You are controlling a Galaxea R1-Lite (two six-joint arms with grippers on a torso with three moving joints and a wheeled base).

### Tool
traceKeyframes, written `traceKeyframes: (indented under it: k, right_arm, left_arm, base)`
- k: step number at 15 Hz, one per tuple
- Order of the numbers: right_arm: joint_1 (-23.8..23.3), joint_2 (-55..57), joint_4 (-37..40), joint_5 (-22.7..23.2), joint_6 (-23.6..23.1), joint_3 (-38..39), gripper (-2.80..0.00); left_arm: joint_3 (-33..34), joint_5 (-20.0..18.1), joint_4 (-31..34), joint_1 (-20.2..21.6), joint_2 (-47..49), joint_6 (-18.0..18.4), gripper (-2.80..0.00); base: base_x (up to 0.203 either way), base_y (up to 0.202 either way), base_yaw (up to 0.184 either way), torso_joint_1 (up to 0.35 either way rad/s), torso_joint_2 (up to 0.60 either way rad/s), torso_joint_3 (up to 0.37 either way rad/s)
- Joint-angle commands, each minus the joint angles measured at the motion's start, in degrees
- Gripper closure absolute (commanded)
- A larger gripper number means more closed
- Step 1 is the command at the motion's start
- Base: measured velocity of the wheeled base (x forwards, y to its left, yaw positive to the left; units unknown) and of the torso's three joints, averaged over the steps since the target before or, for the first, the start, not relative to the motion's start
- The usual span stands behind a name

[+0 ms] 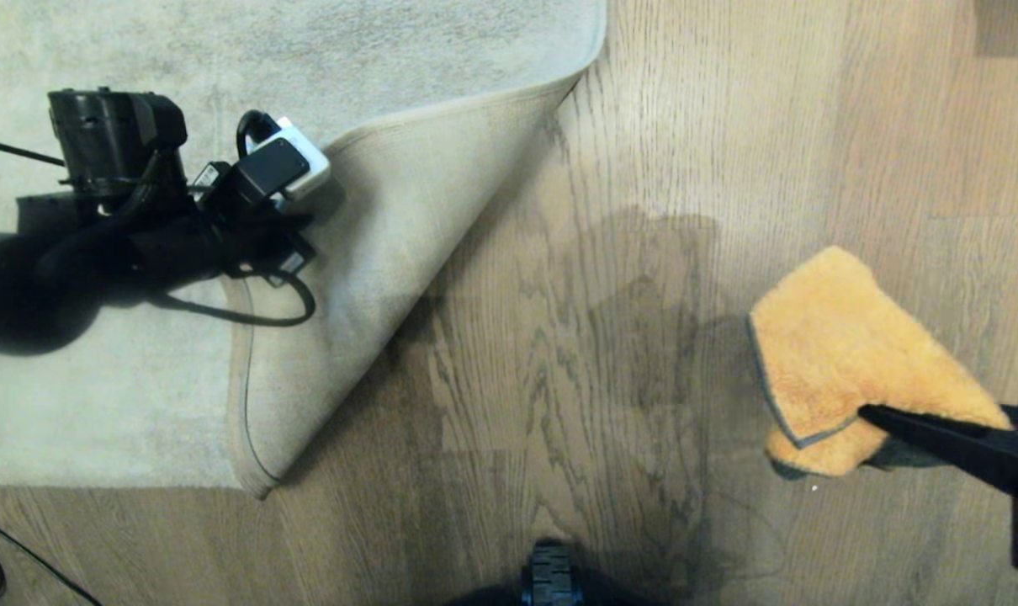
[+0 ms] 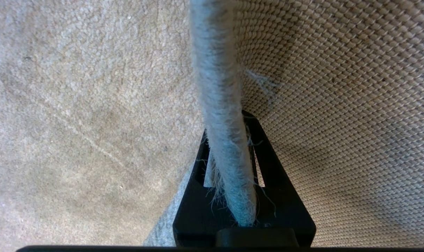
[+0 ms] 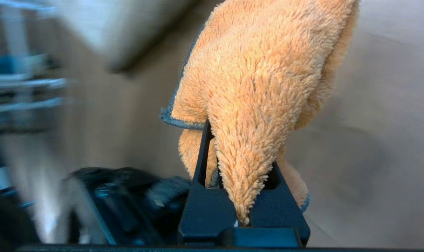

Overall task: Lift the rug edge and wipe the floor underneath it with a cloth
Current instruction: Wipe the floor under the carpet with a rag

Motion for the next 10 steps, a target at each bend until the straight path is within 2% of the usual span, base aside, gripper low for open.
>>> traceKeyframes:
  k: [1, 4, 6, 10]
  right_arm:
    - [8.08, 12.81, -4.81, -1.70, -0.15, -1.25, 0.00]
    - [15.03, 27.97, -15.66, -7.59, -0.13, -5.12, 0.00]
    - [18.96, 37.02, -21.61, -11.91, 0.07, -10.63, 0.00]
    - [22.75, 50.55, -26.01, -20.22, 0.19, -25.77, 0.00]
  left_arm:
    - [0.02, 0.05, -0.11, -0.03, 0.45, 0.26, 0.00]
    - [0.09, 0.21, -0.11, -0.03, 0.60, 0.26, 0.00]
    - [0.19, 0.21, -0.11, 0.05, 0.61, 0.17, 0.00]
    - [0.19, 0.21, -0.11, 0.05, 0.89, 0.08, 0.00]
  base:
    - [0.000, 0.000, 0.000, 0.000, 0.00, 0.000]
    - [0.000, 0.000, 0.000, 0.000, 0.00, 0.000]
    - [0.000, 0.000, 0.000, 0.000, 0.00, 0.000]
    - [0.000, 0.000, 0.000, 0.000, 0.00, 0.000]
